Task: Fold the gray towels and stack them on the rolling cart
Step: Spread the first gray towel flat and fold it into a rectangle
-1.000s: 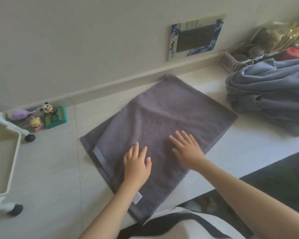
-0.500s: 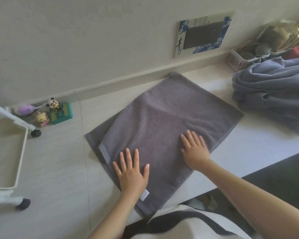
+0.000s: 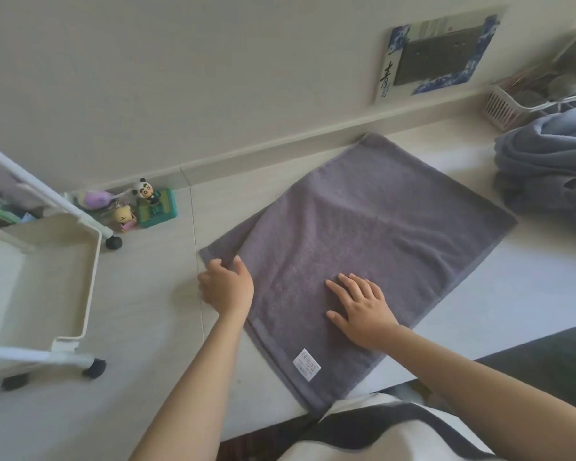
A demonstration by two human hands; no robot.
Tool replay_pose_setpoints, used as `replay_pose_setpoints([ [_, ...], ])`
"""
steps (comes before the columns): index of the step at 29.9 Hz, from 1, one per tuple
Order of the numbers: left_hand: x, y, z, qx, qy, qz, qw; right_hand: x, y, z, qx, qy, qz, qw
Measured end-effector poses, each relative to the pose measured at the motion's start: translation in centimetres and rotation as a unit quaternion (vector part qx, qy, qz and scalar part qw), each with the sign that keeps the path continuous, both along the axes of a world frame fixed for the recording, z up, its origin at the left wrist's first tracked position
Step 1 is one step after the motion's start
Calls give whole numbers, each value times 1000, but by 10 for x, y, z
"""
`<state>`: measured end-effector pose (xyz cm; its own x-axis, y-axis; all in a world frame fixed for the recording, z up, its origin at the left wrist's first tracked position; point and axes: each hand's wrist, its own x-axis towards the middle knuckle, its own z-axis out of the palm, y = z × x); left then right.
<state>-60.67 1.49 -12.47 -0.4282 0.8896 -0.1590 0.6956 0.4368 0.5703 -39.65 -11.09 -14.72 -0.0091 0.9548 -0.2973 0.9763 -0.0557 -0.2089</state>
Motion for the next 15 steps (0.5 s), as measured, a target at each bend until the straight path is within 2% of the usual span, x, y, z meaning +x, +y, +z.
replay_pose_setpoints([
  [2, -9, 10, -1, -82, -57, 13, 995, 0, 0, 0, -11, -15, 7, 1000],
  [3, -12, 14, -3, -93, -97, 6, 991, -1, 0, -1, -16, -17, 8, 1000],
  [5, -15, 18, -1, -70, -181, 5, 981, -1, 1, -1, -21, -16, 8, 1000],
  [9, -20, 24, 3, 37, -321, 35, 946, -3, 3, 2, -19, -13, 5, 1000],
  [12, -27, 29, 6, 128, -276, 32, 952, -5, 3, 1, -15, -6, 1, 1000],
  [15, -38, 36, 5, 186, -209, 74, 957, -5, 3, 0, -13, -8, 5, 1000],
])
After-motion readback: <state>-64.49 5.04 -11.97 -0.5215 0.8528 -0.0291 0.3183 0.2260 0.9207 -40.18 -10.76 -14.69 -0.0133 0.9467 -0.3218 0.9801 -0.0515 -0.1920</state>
